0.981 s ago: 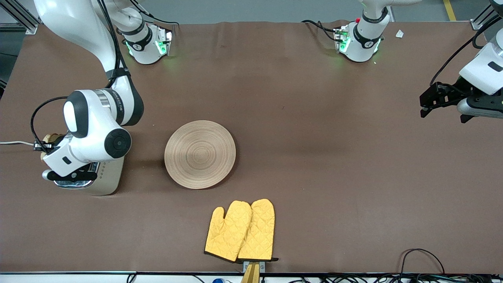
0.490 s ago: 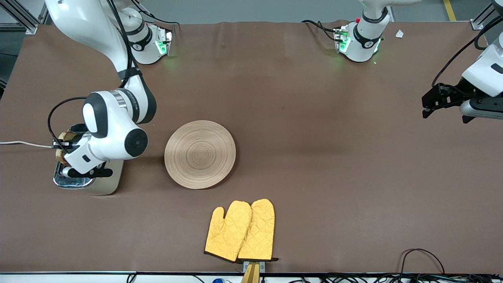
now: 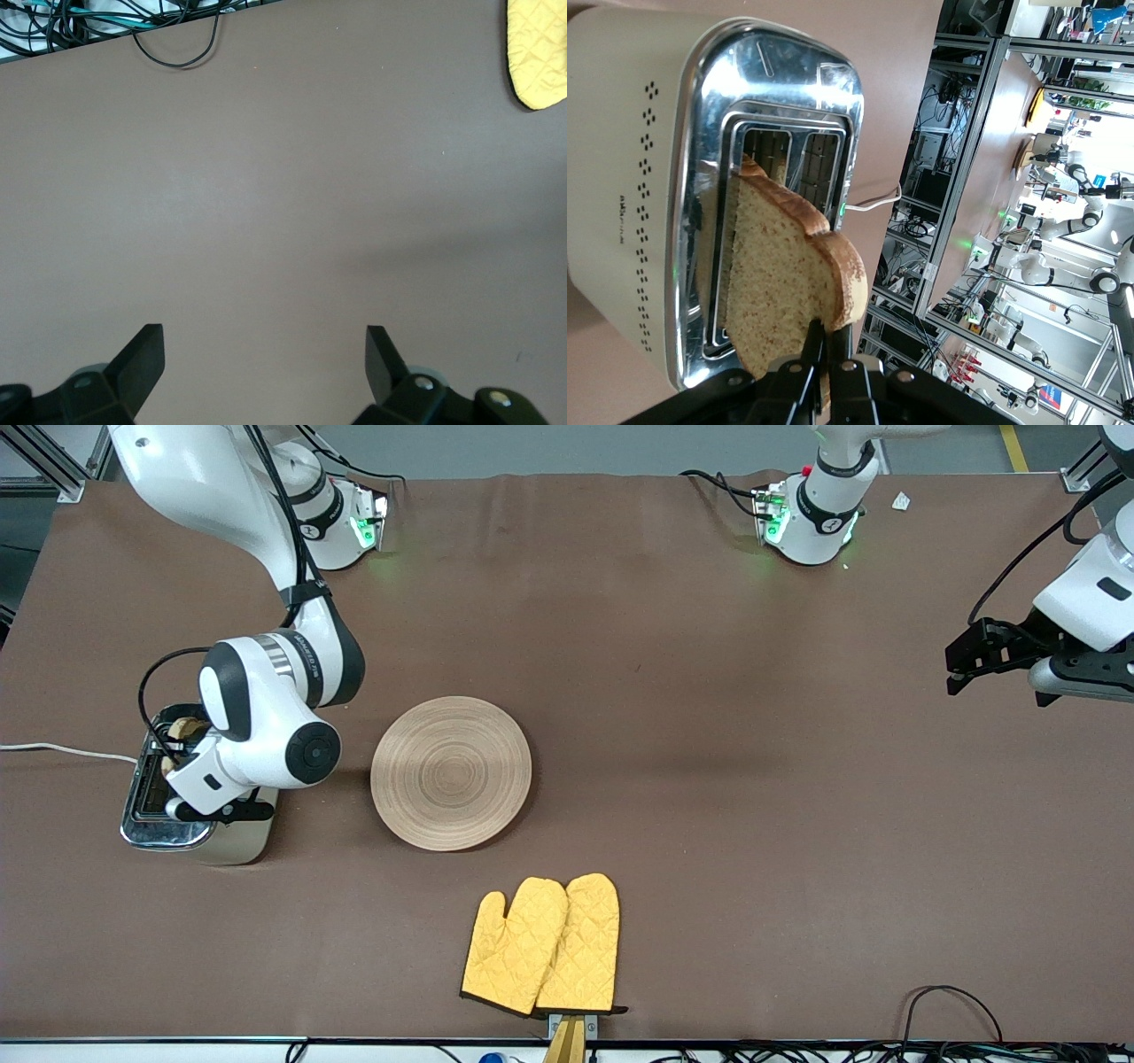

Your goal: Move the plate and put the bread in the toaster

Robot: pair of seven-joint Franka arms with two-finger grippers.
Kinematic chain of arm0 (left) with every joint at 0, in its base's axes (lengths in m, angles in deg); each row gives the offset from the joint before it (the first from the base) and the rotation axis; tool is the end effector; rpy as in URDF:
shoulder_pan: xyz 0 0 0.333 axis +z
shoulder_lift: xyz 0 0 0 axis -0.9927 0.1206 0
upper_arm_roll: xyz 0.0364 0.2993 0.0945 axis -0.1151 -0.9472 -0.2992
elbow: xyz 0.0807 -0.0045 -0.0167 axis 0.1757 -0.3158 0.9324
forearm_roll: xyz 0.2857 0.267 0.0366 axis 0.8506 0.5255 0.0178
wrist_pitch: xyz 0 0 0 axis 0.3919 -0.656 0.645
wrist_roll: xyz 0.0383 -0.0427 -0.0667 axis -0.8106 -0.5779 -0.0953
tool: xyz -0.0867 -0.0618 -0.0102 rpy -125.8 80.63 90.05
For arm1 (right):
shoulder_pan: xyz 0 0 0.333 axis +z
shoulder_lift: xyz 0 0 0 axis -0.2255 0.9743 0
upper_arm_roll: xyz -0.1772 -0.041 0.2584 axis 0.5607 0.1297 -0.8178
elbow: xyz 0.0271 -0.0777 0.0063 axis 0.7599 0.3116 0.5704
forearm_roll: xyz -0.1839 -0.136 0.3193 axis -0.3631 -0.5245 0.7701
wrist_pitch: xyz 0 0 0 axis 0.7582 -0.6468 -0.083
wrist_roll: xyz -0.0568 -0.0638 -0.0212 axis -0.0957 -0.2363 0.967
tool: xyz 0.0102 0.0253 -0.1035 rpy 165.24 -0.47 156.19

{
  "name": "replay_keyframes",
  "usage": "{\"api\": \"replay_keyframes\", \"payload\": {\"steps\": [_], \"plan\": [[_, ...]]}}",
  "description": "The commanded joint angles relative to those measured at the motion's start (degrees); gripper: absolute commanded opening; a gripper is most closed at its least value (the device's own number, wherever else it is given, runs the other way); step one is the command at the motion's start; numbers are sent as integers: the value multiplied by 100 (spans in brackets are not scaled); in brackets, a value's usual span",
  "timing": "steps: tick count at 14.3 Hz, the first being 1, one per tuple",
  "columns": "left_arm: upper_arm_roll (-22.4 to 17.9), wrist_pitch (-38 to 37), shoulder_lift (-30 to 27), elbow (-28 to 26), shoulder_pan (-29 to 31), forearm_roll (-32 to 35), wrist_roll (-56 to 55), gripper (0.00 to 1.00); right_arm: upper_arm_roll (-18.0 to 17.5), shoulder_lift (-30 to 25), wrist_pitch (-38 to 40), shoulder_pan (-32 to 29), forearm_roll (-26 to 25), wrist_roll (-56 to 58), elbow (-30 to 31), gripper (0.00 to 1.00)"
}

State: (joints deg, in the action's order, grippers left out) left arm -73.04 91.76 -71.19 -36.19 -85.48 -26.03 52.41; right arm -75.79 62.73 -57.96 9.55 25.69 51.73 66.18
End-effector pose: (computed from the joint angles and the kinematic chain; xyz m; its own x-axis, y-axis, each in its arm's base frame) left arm 0.5716 -0.0662 0.6297 0.9719 -0.2041 0.1171 -0.1990 -0.9786 -0.0531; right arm 0.6168 0.1000 0.3558 0.9576 -0.0731 -0.2786 0.1935 -0.5531 0.8103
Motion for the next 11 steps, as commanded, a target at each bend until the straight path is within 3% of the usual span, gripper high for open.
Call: {"api": "replay_keyframes", "payload": {"steps": [1,2,3,4,8,11], "plan": [[-12,-73,9,83,3,-52,-17,100,-2,-61,4,28,73,-105,125,1],[-12,-73,9,83,3,-52,0,100,-2,-61,-32,-42,65,-97,125,10],[-12,-73,0,83,3,-52,-8,100,-2,-53,-75,-86,65,-105,107,50],[-12,-73,0,91,-5,-43,-26,100,7,-53,-206,-139,65,-114,107,99],[-12,-73,-8,100,-5,-52,-52,100,-2,-61,-243,-148,239,-132,-155,100],[-12,-73,-8,100,-5,-35,-52,100,7,-280,-173,-358,1650,26,-980,100]]}}
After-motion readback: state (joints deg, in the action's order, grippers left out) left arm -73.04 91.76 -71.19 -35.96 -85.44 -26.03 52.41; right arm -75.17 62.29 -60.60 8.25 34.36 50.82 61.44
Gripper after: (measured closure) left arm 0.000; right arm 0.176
